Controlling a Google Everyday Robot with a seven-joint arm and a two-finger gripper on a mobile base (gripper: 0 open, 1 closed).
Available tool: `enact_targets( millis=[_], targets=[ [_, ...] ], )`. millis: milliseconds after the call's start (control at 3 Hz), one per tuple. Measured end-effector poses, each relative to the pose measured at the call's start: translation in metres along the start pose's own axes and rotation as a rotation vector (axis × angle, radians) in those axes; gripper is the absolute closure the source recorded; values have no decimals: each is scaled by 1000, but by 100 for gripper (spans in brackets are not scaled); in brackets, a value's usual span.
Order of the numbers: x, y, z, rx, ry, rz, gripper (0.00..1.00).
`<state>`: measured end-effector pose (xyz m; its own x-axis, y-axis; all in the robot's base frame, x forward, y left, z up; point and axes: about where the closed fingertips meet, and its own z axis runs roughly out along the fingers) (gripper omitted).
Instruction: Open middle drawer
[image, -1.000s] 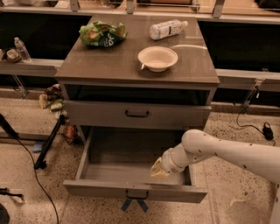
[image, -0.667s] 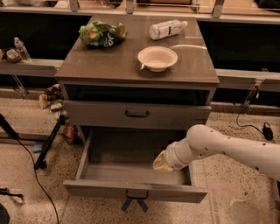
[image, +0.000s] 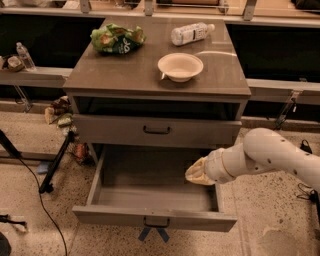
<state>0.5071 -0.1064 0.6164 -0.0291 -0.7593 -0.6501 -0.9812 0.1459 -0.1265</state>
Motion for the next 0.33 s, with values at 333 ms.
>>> enact_targets(
  millis=[333],
  targets=[
    [1, 2, 1, -5, 0, 3, 82]
  ],
)
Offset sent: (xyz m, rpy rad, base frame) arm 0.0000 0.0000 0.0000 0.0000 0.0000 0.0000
